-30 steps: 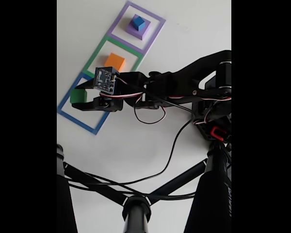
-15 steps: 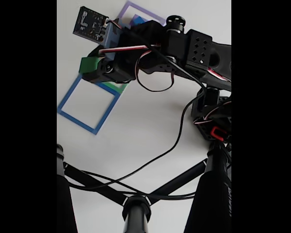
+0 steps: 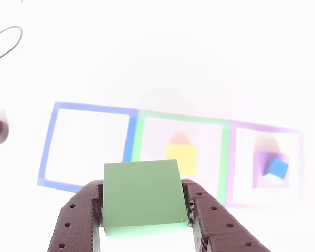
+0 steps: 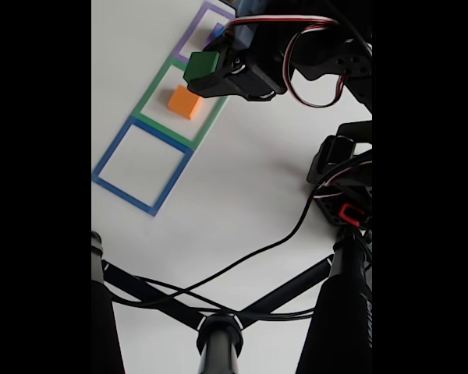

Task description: Tower of hanoi

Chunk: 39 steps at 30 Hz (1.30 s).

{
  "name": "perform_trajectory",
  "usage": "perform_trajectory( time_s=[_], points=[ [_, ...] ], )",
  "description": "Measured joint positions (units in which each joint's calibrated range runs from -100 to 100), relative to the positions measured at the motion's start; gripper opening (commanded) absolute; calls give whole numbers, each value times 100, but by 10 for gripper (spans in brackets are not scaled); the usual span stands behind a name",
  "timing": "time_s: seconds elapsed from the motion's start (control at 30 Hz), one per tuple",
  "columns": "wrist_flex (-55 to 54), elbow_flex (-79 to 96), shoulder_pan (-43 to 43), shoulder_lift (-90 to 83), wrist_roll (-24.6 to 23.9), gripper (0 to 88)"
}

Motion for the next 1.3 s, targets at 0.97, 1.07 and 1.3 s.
perform_trajectory(
  time_s=[0.97, 1.07, 1.3],
  points=[
    [-7592, 7528, 737, -675, 0, 77],
    [-8579, 7833, 737, -186, 0, 77],
    [-10249, 8120, 737, 827, 0, 77]
  ],
)
